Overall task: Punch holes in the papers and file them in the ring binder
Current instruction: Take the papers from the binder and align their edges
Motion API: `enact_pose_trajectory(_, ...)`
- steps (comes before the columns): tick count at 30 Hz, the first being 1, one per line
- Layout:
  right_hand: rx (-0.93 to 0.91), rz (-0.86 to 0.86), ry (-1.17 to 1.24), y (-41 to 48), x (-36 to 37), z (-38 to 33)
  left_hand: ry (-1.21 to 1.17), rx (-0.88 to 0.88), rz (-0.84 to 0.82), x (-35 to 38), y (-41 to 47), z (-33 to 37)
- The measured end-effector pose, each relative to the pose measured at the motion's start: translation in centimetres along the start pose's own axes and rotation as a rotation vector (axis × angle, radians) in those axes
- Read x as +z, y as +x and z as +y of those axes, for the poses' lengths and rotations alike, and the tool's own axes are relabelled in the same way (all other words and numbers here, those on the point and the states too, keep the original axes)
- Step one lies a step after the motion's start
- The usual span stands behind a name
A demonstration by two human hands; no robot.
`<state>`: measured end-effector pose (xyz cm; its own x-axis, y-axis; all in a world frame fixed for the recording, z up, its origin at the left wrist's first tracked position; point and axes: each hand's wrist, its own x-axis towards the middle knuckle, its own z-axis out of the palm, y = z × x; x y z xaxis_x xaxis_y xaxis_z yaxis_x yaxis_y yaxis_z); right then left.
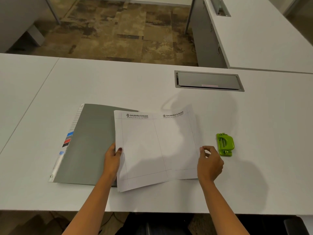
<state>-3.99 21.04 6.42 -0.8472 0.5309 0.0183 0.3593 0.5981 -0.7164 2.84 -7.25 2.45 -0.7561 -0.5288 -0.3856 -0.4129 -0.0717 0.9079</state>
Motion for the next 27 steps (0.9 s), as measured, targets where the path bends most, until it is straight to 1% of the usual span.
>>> enact_pose_trajectory(2, -0.053, 0.031, 0.042, 0.1, -0.6, -0.4, 0.001, 0.005, -0.005, 0.1, -0.1, 0.3)
enact_pose_trajectory(6, -0.294, 0.156, 0.089, 0.2, -2.4, -1.9, -0.010, 0.003, -0.010, 0.4, -0.2, 0.8)
enact_pose_trajectory(8, -0.372, 0.216, 0.146, 0.1, -3.4, -3.1, -0.005, -0.002, -0.009, 0.6, -0.2, 0.7)
enact_pose_trajectory(10, -0.373, 0.240, 0.257, 0.0, -4.4, -4.3, -0.006, -0.007, -0.008, 0.6, -0.2, 0.6)
enact_pose_trajectory(12, -0.297, 0.227, 0.376, 0.0, -5.0, -5.4, -0.006, -0.015, 0.001, 0.7, -0.4, 0.6)
enact_pose_trajectory(14, -0.179, 0.165, 0.467, -0.1, -5.0, -6.0, -0.016, -0.017, 0.012, 0.8, -0.6, 0.9)
enact_pose_trajectory(17, -0.005, -0.015, 0.569, -0.5, -3.6, -5.9, -0.038, -0.036, 0.023, 1.0, -0.9, 1.4)
enact_pose_trajectory(20, 0.055, -0.203, 0.513, -1.4, -1.2, -5.0, -0.041, -0.122, 0.057, 0.7, -0.3, 0.8)
enact_pose_trajectory(22, 0.082, -0.288, 0.484, -2.1, 0.5, -4.4, -0.074, -0.186, 0.066, 0.4, 0.5, -0.5)
enact_pose_trajectory(25, 0.114, -0.369, 0.422, -3.1, 2.7, -3.7, -0.132, -0.262, 0.041, -0.2, 2.2, -2.7)
enact_pose_trajectory(27, 0.128, -0.401, 0.387, -3.7, 3.9, -3.2, -0.128, -0.276, 0.035, 0.2, 1.1, -0.6)
